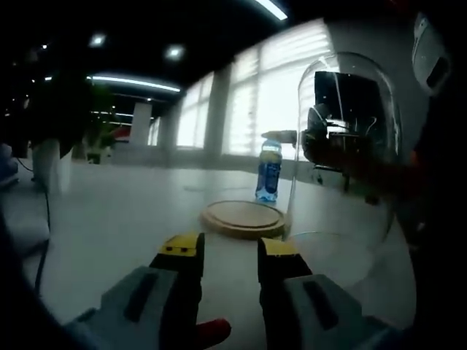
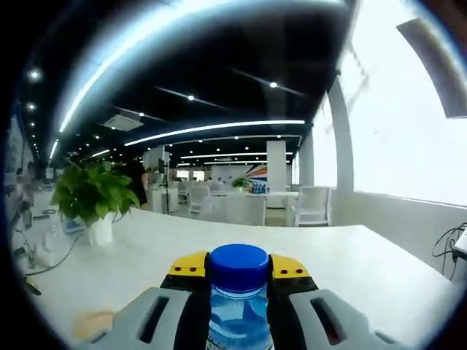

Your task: Open the cover put in the Mizone put the cover back on

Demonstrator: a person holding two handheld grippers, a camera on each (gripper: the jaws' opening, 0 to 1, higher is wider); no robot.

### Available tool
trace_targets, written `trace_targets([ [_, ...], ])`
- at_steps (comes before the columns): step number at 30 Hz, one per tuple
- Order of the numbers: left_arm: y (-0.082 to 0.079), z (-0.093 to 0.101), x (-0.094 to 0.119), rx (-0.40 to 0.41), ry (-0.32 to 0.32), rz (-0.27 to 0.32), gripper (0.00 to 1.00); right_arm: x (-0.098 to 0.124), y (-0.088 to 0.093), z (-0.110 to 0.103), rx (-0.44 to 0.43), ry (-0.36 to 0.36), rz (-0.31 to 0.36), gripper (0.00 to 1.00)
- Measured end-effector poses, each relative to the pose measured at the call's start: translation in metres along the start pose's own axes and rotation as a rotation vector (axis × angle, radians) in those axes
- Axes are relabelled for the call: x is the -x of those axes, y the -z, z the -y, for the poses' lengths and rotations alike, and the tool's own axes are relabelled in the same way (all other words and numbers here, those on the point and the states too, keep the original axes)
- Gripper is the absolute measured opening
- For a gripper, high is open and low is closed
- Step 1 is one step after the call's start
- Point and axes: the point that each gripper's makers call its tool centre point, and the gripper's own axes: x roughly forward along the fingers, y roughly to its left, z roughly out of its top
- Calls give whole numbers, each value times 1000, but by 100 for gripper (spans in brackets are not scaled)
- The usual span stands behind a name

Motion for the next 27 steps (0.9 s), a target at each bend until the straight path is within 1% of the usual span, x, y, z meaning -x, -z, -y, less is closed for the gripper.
trace_targets([
  [6, 1, -1, 0, -14, -10, -2, 23, 0, 0, 5, -19, 28, -6, 21],
  [8, 1, -1, 0, -15, -12, -4, 23, 1, -1, 8, -42, 41, -13, 21],
  [12, 1, -2, 0, -6, -11, -4, 23, 5, -1, 6, -40, 32, -19, 21],
  [14, 1, -3, 0, 1, -10, -2, 23, 6, -1, 3, -31, 22, -23, 21],
  [15, 1, -3, 0, 2, -10, -3, 23, 7, -1, 1, -13, 15, -26, 21],
  [19, 1, -3, 0, -2, -8, -5, 23, 12, -1, -2, -12, 14, -35, 21],
  [27, 1, -4, 0, 3, -12, -4, 23, 21, -5, -19, 13, -33, -39, 21],
])
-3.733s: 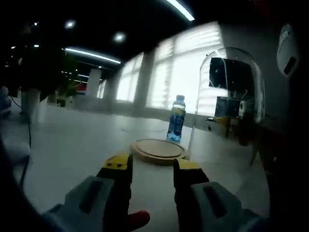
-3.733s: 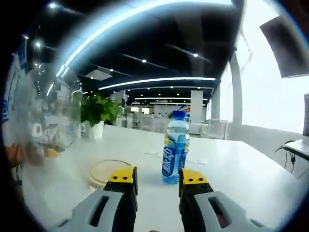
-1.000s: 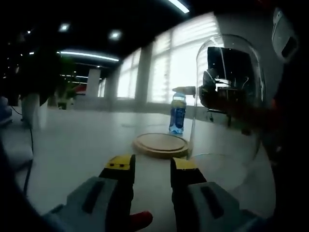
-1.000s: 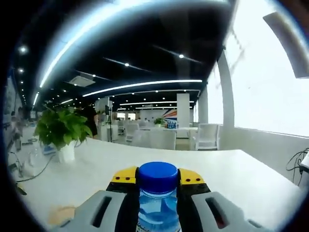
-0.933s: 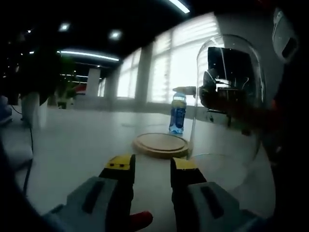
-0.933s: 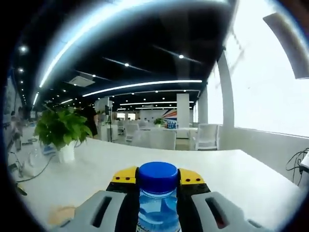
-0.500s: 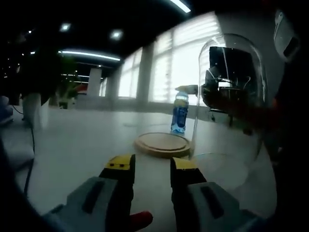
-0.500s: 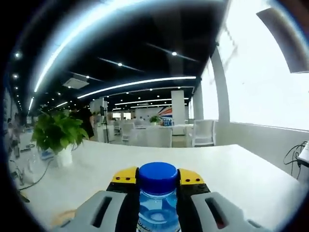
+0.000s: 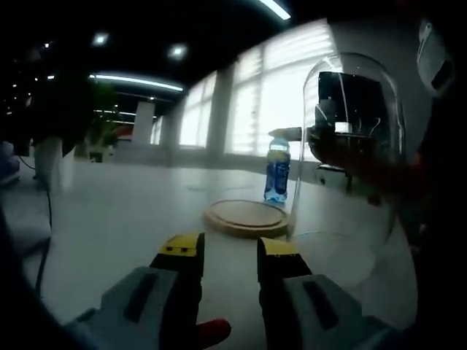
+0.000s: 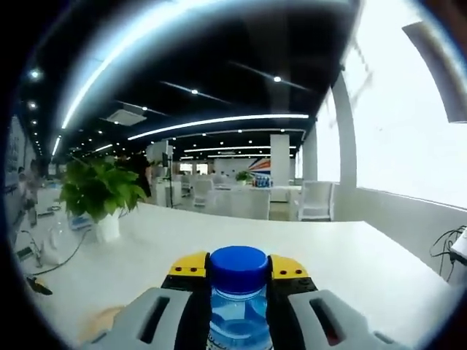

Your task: Open the cover put in the Mizone put the cover back on

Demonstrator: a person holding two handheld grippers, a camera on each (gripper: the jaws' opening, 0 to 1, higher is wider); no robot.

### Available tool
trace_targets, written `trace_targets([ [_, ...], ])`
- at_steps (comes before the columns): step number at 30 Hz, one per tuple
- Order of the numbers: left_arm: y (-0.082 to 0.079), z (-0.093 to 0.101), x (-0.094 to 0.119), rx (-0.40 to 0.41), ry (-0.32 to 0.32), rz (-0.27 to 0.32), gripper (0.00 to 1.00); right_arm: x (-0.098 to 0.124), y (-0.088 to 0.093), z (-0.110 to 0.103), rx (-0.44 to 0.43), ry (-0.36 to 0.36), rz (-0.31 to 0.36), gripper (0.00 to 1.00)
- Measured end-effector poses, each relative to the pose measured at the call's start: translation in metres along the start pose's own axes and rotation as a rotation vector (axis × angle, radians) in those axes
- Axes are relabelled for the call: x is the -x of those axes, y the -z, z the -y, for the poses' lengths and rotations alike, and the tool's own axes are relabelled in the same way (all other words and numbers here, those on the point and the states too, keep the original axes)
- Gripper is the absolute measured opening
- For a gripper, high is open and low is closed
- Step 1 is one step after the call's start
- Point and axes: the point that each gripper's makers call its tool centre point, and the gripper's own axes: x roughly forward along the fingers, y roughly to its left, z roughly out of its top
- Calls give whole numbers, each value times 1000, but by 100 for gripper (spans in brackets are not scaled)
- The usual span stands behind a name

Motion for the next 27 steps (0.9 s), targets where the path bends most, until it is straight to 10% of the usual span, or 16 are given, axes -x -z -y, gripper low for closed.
trace_targets([
  [27, 1, -2, 0, 0, -10, -3, 23, 19, -32, -111, 25, -303, 56, 21],
])
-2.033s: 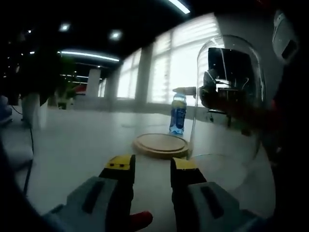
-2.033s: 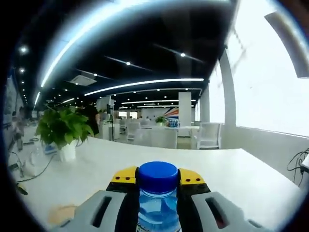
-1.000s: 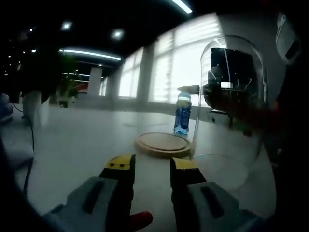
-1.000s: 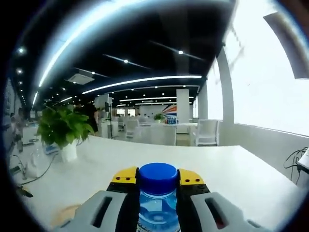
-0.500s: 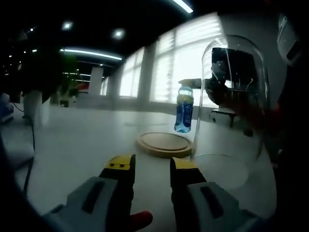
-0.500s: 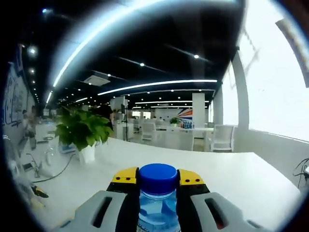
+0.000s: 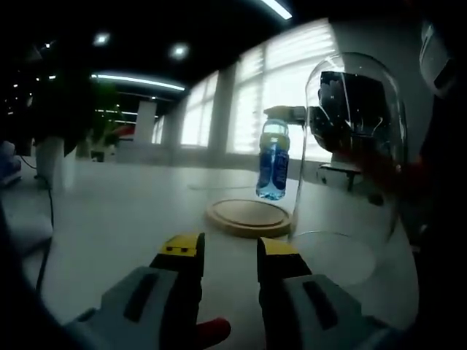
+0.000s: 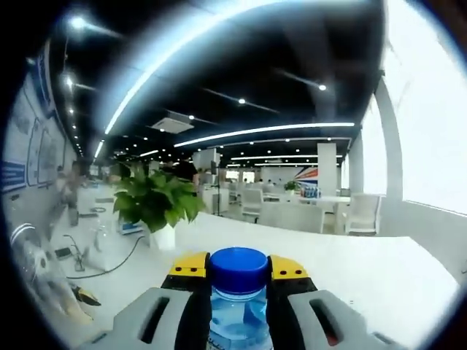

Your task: Open the cover put in the Mizone put the cover back on

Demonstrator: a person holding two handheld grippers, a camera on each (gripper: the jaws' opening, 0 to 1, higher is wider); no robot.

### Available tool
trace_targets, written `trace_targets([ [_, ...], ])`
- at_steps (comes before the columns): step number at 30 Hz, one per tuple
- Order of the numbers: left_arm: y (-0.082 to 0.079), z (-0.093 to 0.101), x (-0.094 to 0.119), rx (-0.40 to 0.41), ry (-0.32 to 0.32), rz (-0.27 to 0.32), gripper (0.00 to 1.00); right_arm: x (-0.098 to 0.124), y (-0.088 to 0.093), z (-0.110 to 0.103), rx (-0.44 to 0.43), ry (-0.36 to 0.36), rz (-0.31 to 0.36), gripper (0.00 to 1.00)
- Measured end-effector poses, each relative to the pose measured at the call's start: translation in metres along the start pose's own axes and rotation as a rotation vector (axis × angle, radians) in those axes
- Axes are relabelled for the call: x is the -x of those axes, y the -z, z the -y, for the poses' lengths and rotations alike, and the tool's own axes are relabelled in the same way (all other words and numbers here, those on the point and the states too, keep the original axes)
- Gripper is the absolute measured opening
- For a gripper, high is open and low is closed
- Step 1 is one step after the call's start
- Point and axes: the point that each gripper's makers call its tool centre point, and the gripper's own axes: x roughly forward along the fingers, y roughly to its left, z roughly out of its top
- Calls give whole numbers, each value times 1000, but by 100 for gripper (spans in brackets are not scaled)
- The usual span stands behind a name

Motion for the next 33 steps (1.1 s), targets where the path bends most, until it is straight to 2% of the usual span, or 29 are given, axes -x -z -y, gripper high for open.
trace_targets([
  [18, 0, 1, 1, -6, 5, -1, 23, -19, 0, -55, 13, -138, -11, 21],
  [27, -1, 2, 1, -5, 11, 4, 23, -22, 12, -65, -4, -164, -25, 21],
  [28, -1, 2, 1, -3, 11, 5, 23, -22, 5, -65, -5, -165, 20, 21],
  [29, -1, 2, 1, -1, 11, 5, 23, -21, 10, -65, -3, -161, -8, 21],
  [32, -1, 2, 0, -3, 12, 5, 23, -19, 10, -62, -19, -164, 8, 22],
  [33, -1, 2, 0, -4, 12, 4, 23, -19, 9, -65, -9, -178, 34, 22],
])
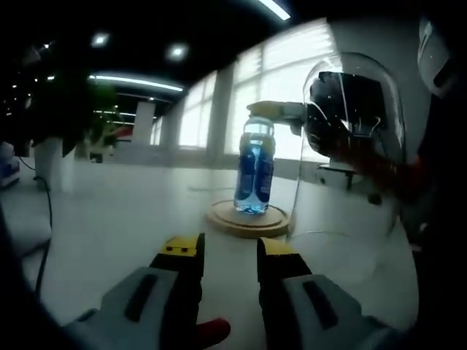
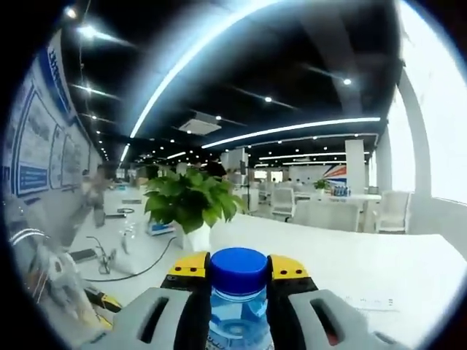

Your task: Open the cover put in the Mizone put the cover back on

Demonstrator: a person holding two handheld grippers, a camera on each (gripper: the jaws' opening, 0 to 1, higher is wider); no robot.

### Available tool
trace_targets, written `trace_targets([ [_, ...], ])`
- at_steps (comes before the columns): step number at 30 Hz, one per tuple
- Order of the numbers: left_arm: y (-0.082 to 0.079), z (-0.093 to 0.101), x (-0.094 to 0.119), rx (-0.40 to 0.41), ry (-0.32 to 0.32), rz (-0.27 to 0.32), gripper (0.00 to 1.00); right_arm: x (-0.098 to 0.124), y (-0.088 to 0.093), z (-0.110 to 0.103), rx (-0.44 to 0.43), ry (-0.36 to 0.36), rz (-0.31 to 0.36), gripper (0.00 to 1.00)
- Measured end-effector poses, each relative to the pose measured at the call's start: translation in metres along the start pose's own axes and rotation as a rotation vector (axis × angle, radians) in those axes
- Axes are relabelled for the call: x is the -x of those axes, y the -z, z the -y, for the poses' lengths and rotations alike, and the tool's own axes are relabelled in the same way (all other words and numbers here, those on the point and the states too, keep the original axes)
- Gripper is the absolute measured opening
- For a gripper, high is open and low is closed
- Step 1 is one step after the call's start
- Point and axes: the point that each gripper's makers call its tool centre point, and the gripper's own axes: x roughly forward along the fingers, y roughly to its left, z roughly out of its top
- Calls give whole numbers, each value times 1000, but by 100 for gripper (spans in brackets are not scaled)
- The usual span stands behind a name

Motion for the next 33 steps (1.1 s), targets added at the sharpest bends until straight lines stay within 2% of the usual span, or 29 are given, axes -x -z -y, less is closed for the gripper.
trace_targets([
  [8, 0, 1, 0, 0, 5, 2, 23, 1, 0, 2, -33, 3, 24, 22],
  [11, 0, 1, 0, 1, 6, 2, 23, 0, 1, 5, -95, 0, 48, 22],
  [17, 0, 2, 0, 1, 7, 2, 23, 1, 4, 5, -56, 13, 44, 25],
  [23, 0, 2, -1, 3, 9, 2, 23, 4, 8, 5, -76, 9, 33, 29],
  [27, 0, 2, 0, 3, 8, 3, 23, 6, 7, 2, -13, 15, 30, 30],
  [33, -1, 3, 0, 3, 12, 7, 23, 9, 6, 3, -18, 18, 29, 27],
])
